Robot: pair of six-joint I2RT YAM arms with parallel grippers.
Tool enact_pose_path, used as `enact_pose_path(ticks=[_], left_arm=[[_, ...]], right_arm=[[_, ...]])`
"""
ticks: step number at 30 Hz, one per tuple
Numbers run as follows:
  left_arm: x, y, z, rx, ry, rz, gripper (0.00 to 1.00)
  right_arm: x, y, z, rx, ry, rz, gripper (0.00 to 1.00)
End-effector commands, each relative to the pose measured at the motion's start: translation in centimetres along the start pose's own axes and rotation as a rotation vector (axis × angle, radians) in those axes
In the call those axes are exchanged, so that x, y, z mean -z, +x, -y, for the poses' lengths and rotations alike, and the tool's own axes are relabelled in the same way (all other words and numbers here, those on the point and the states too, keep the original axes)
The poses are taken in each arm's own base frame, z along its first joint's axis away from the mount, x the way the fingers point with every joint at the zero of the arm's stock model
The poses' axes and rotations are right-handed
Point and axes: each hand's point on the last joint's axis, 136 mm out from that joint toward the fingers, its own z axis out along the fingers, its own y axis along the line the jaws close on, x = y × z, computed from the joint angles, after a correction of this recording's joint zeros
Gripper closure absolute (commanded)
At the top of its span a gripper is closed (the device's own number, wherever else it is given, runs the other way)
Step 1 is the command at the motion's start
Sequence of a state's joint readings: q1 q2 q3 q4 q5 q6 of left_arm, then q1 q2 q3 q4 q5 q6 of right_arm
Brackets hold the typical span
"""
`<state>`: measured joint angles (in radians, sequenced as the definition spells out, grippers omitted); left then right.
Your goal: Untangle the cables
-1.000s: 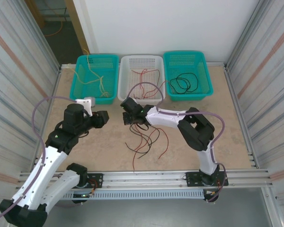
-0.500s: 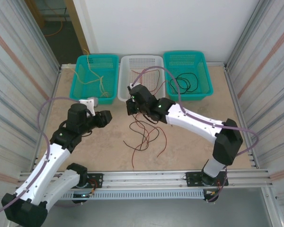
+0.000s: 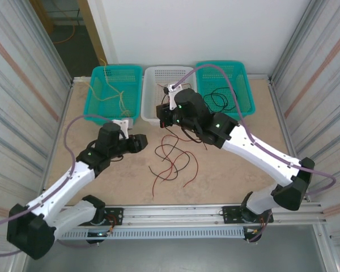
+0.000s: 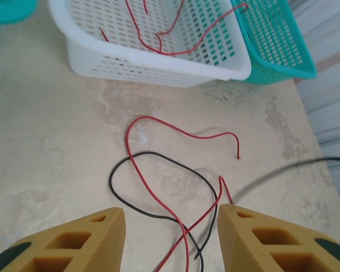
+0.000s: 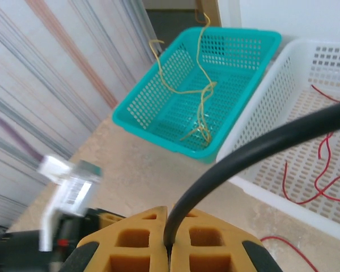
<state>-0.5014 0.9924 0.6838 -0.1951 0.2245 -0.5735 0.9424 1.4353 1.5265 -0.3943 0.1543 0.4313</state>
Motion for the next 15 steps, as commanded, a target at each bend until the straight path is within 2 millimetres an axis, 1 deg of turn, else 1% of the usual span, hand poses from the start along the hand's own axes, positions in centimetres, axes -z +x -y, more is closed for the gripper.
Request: enact_pose_path(ticks=[1,7,11,13,15], left_arm=[[-0.4,-2.7,2.7,-0.042,0.054,0.064,0.53],[-1.6,-2.6,4.1,-0.061,0.083,0.039,0.52],[-2.1,-2.5,4.9,-0.059,0.102,0.032,0.49],[-2.4,-2.3,5.3,-0.062,0.109,0.024,0.48],[-2.7,-2.0,5.7,-0.069,0.114,0.010,0.48]], right_arm=[[2.9,-2.6,-1.4,0.023,-0.063,0.064,1.00],[5.8,-4.7,-1.8,0.017,-0.092,0.132,0.99],[7.4,-6.2,-1.5,-0.007,-0.102,0.168,0.99],[7.9,-7.0,-0.6,-0.029,-0.085,0.181,1.00],[8.4,-7.9,0.6,-0.051,-0.050,0.189,1.00]])
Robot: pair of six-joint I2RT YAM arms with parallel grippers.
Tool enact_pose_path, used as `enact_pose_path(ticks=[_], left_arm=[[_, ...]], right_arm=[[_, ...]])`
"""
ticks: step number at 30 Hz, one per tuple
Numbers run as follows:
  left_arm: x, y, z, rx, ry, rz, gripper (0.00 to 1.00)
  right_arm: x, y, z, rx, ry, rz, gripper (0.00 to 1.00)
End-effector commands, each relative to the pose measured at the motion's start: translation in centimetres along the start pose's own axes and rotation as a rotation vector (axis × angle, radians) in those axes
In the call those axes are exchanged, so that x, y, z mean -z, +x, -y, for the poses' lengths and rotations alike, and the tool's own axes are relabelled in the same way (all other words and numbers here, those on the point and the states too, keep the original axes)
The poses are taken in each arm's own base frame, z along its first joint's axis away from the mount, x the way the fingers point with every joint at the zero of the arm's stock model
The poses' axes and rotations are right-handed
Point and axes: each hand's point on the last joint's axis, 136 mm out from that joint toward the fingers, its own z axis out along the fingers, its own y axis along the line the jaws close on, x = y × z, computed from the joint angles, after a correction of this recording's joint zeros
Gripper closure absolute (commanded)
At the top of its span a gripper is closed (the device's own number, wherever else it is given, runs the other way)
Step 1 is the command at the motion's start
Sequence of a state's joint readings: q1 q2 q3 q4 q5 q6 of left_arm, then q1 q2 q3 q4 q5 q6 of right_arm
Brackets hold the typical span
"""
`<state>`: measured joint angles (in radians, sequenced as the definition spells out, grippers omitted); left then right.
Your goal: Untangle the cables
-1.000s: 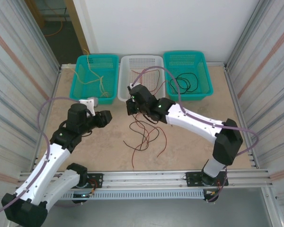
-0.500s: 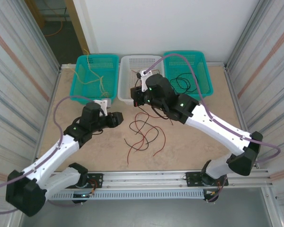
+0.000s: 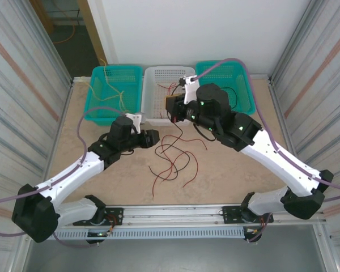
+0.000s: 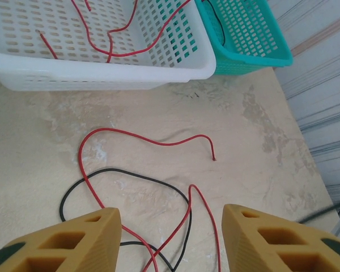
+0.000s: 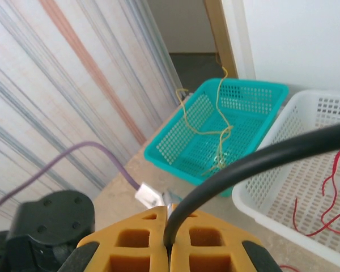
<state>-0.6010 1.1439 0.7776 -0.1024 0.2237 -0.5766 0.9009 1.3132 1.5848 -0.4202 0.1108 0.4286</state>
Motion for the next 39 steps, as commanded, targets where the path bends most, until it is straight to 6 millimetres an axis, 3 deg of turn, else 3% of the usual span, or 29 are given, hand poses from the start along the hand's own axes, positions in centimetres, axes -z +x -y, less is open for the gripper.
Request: enact_pose_path(ticks=[1,7,16,21,26,28,32,39], left_arm=[[-0.1,-1.3,1.6,-0.018,0.031,0.032,0.47],[-0.9,-0.6,1.8,-0.006,0.025,0.000,0.45],[-1.0,-0.2,2.0,-0.005,0.016,-0.021,0.43],[-0.6,-0.2,2.0,-0.008,0.008,-0.018,0.42],[-0.2,0.0,1.7,-0.022,-0.005,-0.019,0.42],[0.0,0.1,1.5,-0.031,-0.014,-0.020,0.42],[0.3,0.1,1.1,-0.043,-0.033,-0.015,0.41],[1.0,-0.2,0.3,-0.053,-0.078,0.014,0.41]], right_arm=[[2.2,-3.4,1.3,-0.021,0.036,0.061,1.00],[3.5,-6.5,6.4,-0.069,0.162,0.083,1.00],[4.4,-11.0,16.9,-0.184,0.348,0.118,1.00],[2.7,-11.9,23.4,-0.214,0.437,0.088,1.00],[-0.3,-10.8,30.3,-0.275,0.498,-0.008,1.00],[-1.3,-10.5,32.0,-0.295,0.502,-0.034,1.00],[-2.7,-10.6,32.8,-0.304,0.471,-0.042,1.00],[-5.5,-10.6,29.3,-0.282,0.348,-0.052,1.00]])
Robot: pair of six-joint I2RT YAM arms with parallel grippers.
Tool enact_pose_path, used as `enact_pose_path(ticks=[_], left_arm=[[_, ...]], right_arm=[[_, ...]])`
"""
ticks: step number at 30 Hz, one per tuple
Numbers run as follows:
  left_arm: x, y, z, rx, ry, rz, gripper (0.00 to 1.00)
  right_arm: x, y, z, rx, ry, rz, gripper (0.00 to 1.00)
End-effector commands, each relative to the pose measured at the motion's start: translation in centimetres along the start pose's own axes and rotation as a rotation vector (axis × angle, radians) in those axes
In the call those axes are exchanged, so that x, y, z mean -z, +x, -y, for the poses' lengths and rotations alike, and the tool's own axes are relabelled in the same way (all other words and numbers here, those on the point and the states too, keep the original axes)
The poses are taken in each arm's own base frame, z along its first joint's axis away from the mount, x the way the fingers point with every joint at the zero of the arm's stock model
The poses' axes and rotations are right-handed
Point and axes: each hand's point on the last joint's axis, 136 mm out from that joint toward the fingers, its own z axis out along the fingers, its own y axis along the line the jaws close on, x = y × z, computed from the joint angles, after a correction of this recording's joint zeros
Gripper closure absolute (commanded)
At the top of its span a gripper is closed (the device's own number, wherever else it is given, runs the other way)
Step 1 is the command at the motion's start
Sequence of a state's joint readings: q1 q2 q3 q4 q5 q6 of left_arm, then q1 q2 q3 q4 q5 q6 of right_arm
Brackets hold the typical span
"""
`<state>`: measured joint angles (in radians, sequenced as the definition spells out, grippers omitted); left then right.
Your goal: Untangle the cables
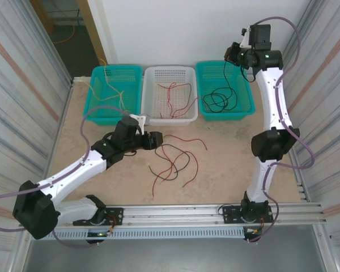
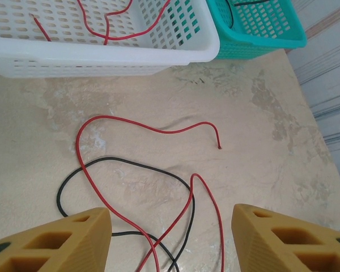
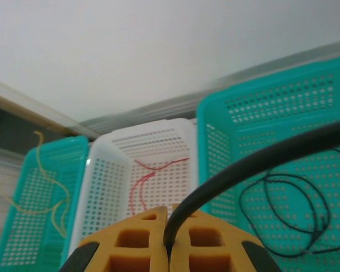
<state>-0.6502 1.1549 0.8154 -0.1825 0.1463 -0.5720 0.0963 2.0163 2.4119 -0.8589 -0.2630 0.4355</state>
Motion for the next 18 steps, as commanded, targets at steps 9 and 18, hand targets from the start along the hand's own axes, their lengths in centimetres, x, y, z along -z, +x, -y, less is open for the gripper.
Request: enact_pose_path(ticks=[9,18], left_arm=[[2.6,-0.8,-1.5,0.017,-0.051,0.063,0.41],[2.7,-0.6,-1.9,0.021,-0.060,0.062,0.41]], right_arm=[[-1.0,2.2,-10.6,0.145,-0.239,-0.005,1.00],[-0.7,-1.6,-3.9,0.042,-0.080,0.068,1.00]])
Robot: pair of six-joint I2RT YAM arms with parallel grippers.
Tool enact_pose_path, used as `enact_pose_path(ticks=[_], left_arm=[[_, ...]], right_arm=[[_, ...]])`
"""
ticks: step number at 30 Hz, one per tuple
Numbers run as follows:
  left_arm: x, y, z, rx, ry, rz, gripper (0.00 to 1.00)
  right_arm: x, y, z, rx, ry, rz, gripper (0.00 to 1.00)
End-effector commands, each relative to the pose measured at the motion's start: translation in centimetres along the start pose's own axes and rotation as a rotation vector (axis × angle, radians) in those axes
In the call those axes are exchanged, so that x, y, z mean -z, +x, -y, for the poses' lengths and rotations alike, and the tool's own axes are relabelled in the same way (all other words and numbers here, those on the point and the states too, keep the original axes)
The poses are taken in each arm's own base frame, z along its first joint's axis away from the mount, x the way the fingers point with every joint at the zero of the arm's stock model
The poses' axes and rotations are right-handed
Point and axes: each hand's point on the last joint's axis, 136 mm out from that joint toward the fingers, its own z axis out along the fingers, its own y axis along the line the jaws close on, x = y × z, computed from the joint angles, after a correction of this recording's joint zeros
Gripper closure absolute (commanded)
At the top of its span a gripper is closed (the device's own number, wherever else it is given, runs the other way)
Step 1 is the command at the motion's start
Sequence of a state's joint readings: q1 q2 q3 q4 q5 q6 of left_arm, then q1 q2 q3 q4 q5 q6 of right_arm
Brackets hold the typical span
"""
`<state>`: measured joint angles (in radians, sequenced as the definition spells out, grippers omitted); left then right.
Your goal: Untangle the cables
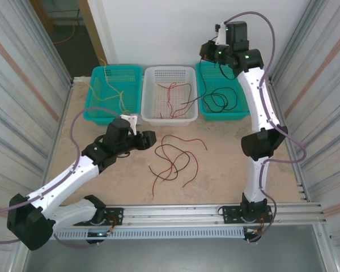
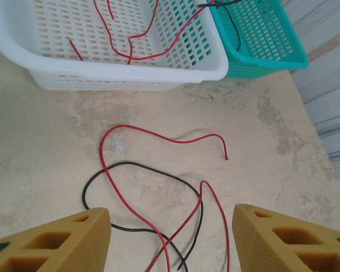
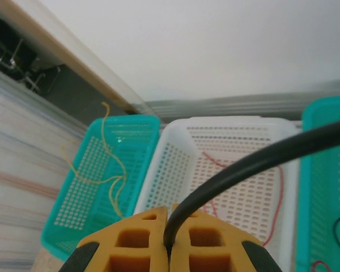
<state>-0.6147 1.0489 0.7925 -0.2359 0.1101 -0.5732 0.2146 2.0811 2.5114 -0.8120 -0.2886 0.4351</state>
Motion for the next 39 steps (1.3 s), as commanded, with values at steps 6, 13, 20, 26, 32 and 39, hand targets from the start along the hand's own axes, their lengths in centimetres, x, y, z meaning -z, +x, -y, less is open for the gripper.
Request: enact_pose_path(ticks=[6,13,20,26,32,39], left_arm=[[-0.7,0.2,-0.5,0.007,-0.015,-0.010,0.41],[-1.7,0.2,-0.1,-0.004,0.002,-0.029,0.41],[-3.4,2.3,-0.5,-0.016,0.004,-0.092,0.42],[-5.1,4.3,-0.2,-0.022,0.001,-0.161,0.46],[-7.4,6.5,0.0,-0.032,-0.027,-0.264,0.50],[-8.9,8.1,-0.2,-0.001,-0.058,-0.334,0.54]], right_arm=[[0.6,-1.7,8.1,-0.091,0.158,0.021,1.00],[-3.2,2.5,13.8,-0.165,0.241,-0.116,0.73],[-1.0,5.3,13.8,-0.149,0.318,-0.213,0.52],[4.6,6.8,8.2,-0.067,0.268,-0.146,0.47],[9.7,12.9,2.7,-0.049,0.169,-0.124,0.46],[11.8,23.3,2.1,-0.111,0.149,-0.211,0.47]])
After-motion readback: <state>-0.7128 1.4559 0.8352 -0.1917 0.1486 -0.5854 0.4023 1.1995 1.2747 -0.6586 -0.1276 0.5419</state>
